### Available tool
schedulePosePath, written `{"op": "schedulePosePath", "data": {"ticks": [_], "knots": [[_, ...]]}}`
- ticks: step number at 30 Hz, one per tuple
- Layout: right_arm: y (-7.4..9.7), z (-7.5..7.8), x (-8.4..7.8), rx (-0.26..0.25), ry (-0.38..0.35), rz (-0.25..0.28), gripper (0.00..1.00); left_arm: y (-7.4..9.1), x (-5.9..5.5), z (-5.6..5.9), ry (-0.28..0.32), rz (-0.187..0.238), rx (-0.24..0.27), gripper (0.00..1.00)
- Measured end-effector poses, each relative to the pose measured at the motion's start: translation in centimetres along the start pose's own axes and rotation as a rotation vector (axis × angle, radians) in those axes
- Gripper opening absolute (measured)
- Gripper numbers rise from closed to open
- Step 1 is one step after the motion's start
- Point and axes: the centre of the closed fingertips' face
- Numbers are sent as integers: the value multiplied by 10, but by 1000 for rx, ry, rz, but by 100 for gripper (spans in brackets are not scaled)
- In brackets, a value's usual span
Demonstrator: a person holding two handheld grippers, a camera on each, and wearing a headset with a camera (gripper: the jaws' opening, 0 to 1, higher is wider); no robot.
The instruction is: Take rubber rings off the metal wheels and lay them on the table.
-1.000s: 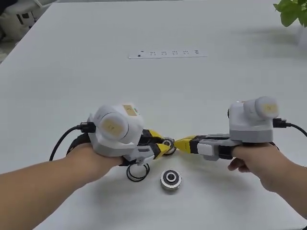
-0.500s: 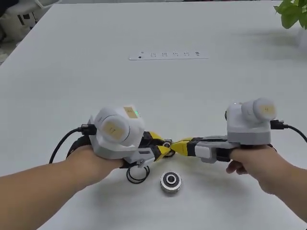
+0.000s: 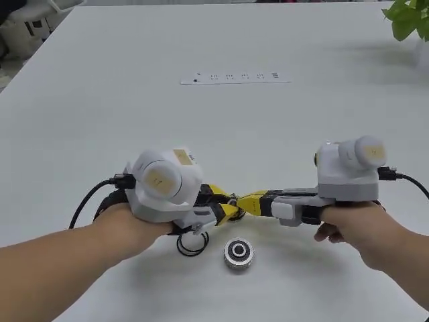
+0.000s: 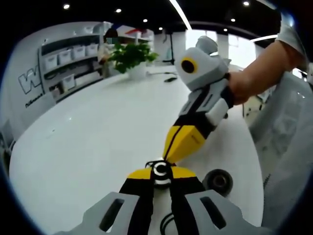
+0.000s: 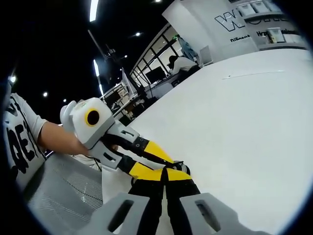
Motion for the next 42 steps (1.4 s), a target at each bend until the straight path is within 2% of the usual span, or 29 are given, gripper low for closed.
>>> {"op": "schedulePosePath", "data": {"ticks": [9, 14, 26, 36, 42], "knots": [[1, -1, 0, 11, -12, 10, 0, 0, 0, 0, 0, 1, -1, 12], [2, -6, 1, 30, -18, 17, 0, 0, 0, 0, 1, 4, -2, 12], [4, -2, -1, -18, -7, 8, 0, 0, 1, 0, -9, 12, -3, 13], [4, 1, -1, -19, -14, 10, 0, 0, 1, 1, -7, 14, -15, 14], [4, 3, -1, -22, -17, 10, 0, 1, 2, 2, 19, 19, -21, 16]]}}
Point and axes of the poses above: the centre of the closed fingertips' face, and the gripper's own axes: y roughly backward along the fingers, z roughly to its right, x roughly out of its top, and after that the axes turned 12 degrees about y, right-handed
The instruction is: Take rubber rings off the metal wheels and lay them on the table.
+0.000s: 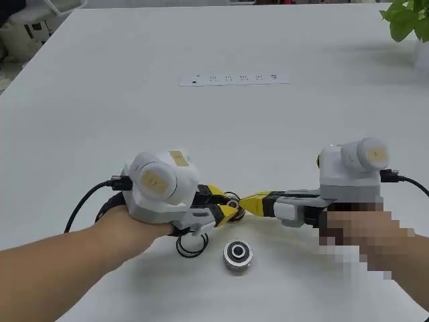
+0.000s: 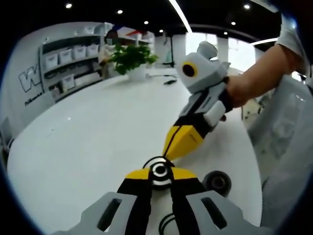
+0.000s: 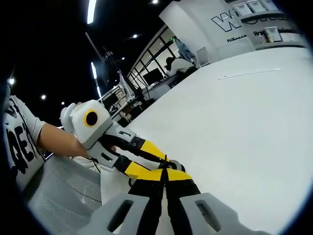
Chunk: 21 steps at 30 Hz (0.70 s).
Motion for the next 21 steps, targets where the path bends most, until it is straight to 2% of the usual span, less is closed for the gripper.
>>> {"op": "schedulePosePath", "data": {"ticks": [8, 11, 15, 21], "knots": [[1, 1, 1, -2, 0, 4, 0, 3, 2, 3, 3, 13, -11, 18], [1, 2, 3, -4, -4, 10, 0, 5, 5, 7, 6, 18, -30, 25], [1, 2, 3, -4, -4, 12, 0, 7, 7, 10, 2, 23, -34, 27], [1, 2, 6, -7, -8, 22, 0, 12, 9, 8, -4, 31, -33, 30]]}}
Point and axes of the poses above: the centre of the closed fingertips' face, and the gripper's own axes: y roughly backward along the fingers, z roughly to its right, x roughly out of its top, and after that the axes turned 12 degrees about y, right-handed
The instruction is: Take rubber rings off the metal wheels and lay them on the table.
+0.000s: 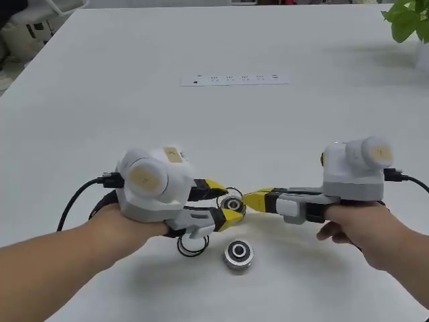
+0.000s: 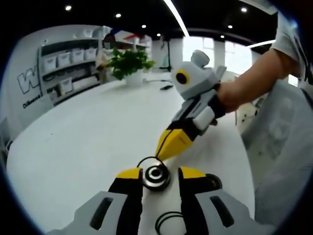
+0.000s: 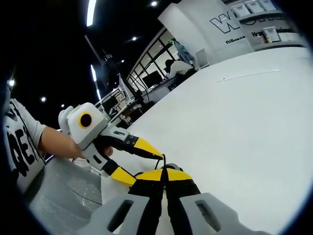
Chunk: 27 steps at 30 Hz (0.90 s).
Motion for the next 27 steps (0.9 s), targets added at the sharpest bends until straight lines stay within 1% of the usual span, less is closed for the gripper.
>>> {"op": "schedulePosePath", "data": {"ticks": [3, 10, 16, 22, 27], "knots": [[0, 0, 1, 0, -1, 3, 0, 4, 3, 0, 5, 10, 0, 31], [1, -1, 2, 2, -4, 6, 0, 10, 8, 5, 18, 32, -12, 36], [2, -2, 4, 2, -1, 10, 0, 15, 12, 9, 17, 43, -19, 41], [3, -4, 7, 9, 1, 13, 0, 21, 15, 9, 21, 54, -21, 47], [3, -7, 9, 15, 3, 15, 0, 27, 17, 8, 27, 62, -22, 50]]}}
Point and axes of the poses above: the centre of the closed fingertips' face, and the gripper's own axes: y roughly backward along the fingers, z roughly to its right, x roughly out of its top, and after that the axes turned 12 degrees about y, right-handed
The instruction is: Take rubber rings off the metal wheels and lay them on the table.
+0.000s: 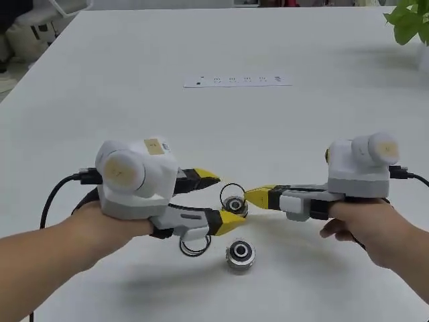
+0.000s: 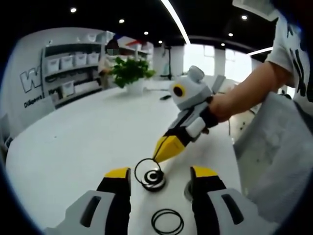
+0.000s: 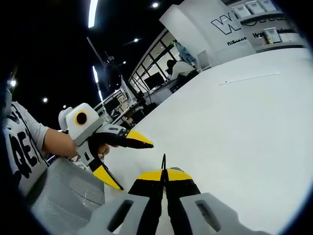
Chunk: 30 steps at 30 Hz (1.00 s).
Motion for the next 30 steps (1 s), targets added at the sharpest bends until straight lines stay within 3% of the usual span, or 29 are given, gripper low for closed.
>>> {"op": "schedulePosePath", "data": {"ticks": [7, 21, 30], "knots": [[0, -3, 2, 11, 2, -2, 0, 11, 4, 0, 6, 13, -2, 60], [0, -11, 7, 31, 7, 0, 0, 23, 8, 7, 14, 27, -9, 66], [0, -17, 11, 46, 11, 7, 0, 34, 9, 4, 19, 38, -9, 73]]}}
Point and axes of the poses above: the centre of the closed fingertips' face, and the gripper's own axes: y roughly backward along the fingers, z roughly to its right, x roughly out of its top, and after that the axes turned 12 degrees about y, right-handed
